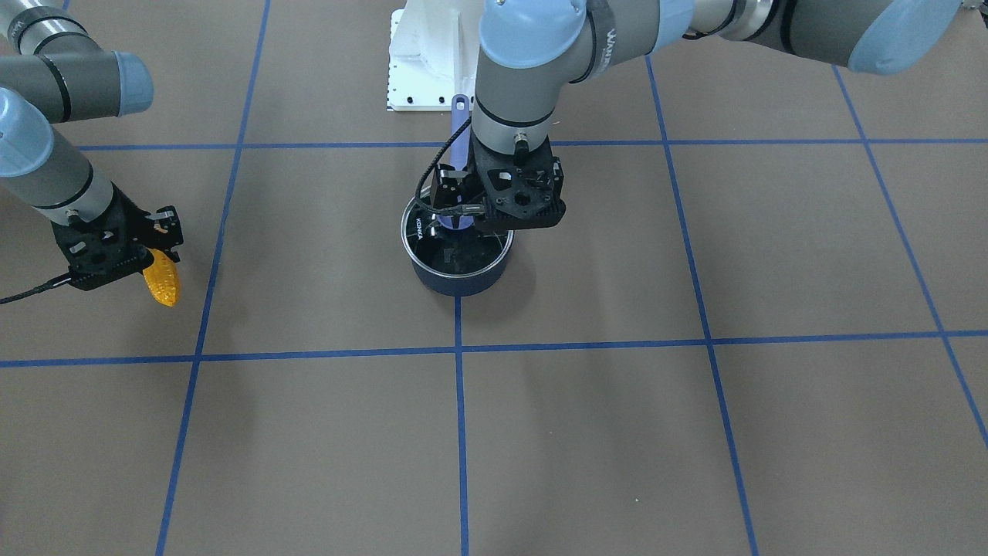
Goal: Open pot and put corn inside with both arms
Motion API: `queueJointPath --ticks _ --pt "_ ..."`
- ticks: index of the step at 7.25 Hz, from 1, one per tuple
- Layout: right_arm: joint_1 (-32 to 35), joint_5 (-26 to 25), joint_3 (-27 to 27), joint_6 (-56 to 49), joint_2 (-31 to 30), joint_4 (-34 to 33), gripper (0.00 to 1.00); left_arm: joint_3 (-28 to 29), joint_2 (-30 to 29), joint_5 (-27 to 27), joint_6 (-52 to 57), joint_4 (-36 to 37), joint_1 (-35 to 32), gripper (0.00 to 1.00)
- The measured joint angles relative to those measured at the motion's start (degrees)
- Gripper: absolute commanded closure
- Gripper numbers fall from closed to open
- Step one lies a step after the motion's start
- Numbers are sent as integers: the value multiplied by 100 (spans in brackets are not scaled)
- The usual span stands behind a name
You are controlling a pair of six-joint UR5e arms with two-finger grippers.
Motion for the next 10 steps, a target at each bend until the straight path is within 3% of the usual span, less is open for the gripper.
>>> queueJointPath --ticks 3,6,9,10 --pt "30 6 37 0 559 -592 60 228 -59 6 456 -19 212 2" --pt "30 4 35 7 672 -634 60 440 -95 118 786 -51 456 2" --pt "29 -1 35 9 675 -636 60 732 -81 137 812 -534 543 3" --pt "29 -3 35 8 673 -636 60 768 -69 134 809 -611 559 9"
